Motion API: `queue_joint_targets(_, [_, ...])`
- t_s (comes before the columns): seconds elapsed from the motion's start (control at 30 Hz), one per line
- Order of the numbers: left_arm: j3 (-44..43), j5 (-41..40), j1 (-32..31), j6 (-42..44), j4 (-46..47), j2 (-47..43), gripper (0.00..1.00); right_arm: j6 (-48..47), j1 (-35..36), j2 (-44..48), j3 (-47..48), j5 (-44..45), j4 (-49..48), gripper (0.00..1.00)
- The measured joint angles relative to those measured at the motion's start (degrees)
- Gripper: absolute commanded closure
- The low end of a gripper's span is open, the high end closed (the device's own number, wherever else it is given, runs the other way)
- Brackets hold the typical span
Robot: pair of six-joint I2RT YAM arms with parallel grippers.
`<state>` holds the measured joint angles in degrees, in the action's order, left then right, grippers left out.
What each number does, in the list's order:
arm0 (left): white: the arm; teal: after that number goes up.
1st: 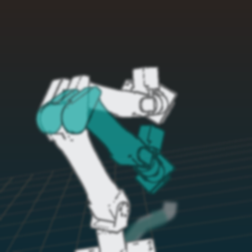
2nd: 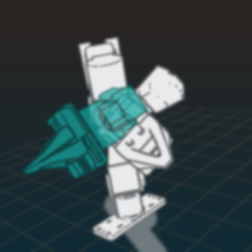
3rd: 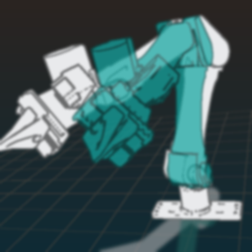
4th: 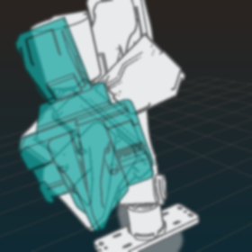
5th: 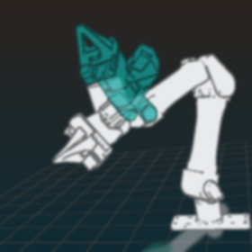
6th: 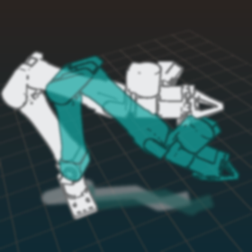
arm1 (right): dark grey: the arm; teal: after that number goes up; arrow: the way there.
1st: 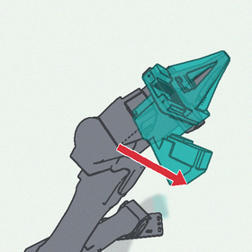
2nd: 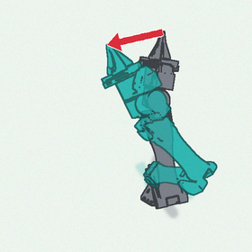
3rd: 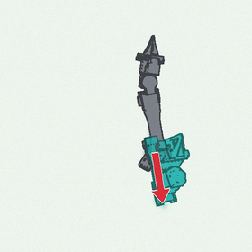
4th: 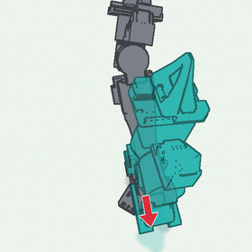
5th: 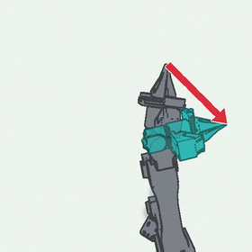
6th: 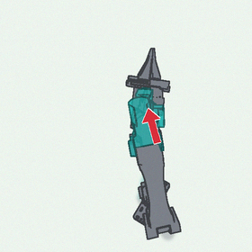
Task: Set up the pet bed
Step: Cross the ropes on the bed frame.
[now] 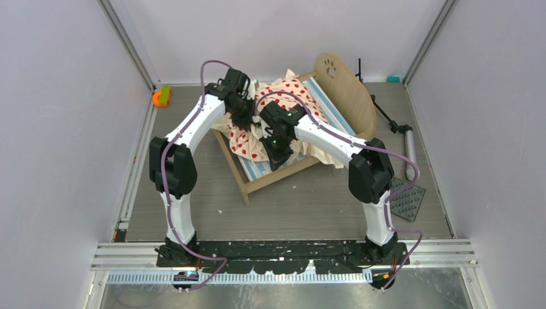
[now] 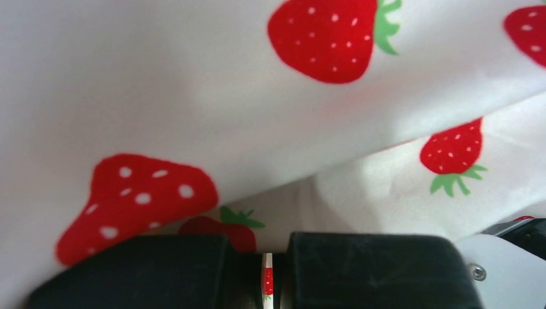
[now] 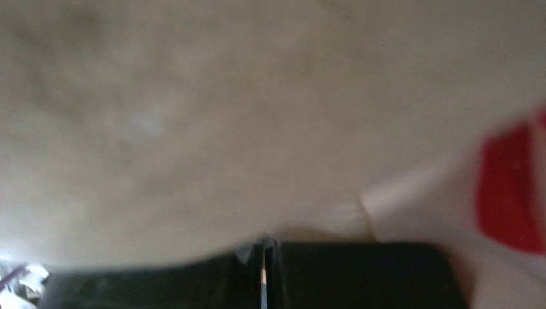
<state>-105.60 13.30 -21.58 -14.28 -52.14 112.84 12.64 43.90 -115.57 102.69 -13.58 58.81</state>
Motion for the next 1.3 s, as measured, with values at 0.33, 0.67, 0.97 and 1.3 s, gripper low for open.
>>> queue_joint_targets(0.33, [0.6,-0.5,0.5,0.3,-0.4,0.0,1.00,-4.0,-0.2,-4.5,7.0,-0.9,6.9,0.99])
queue_joint_targets(0.67, [0.7,-0.8,0.2,0.8,-1.1,0.0,1.00,-6.2,-0.6,-4.7,8.3,-2.5,11.2,0.98])
queue_joint_targets(0.97, [1.5,-1.8,0.2,1.0,-1.3,0.0,1.00,-7.8,-0.8,-5.6,8.3,-3.1,11.1,0.98])
queue_joint_targets(1.3, [2.7,-1.7,0.5,0.9,-0.3,-0.2,1.00,-9.0,-0.7,-9.2,8.3,-3.3,10.4,0.98])
